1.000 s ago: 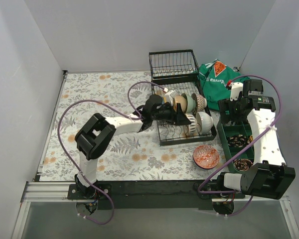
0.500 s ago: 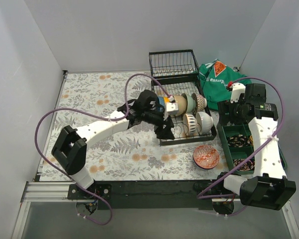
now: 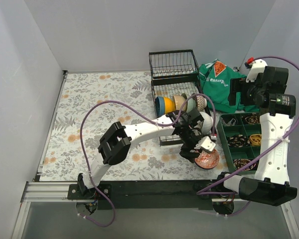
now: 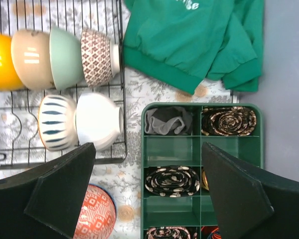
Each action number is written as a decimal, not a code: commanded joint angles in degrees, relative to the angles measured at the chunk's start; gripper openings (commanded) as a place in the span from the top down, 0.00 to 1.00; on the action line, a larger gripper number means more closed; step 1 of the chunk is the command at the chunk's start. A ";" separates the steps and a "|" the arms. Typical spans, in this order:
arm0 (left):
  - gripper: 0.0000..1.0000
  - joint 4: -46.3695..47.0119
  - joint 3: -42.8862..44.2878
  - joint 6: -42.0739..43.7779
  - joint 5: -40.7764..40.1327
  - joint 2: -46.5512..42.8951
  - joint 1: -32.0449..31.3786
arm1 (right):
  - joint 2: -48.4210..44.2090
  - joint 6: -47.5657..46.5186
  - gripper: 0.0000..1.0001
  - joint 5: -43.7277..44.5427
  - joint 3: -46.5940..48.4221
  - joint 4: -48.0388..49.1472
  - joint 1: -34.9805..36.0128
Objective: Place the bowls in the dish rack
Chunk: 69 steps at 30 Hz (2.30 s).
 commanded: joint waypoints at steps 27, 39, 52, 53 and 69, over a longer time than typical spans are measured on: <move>0.76 -4.31 7.44 5.19 0.91 5.88 -4.17 | -1.84 4.34 0.05 -2.31 -3.29 3.67 -2.45; 1.00 -5.98 7.79 3.79 -0.14 4.65 -3.73 | -1.75 5.05 0.05 -3.37 -4.96 4.02 -2.54; 1.00 -1.53 8.42 -1.65 1.25 -1.94 -0.84 | -2.55 5.13 0.05 -3.19 -5.75 3.93 -2.72; 1.00 0.24 7.45 -3.14 2.05 -2.90 0.21 | -2.81 5.05 0.05 -3.11 -5.75 3.93 -2.72; 1.00 7.29 5.07 -21.87 12.78 -9.94 6.90 | -3.34 4.61 0.05 -1.96 -6.63 3.49 -2.89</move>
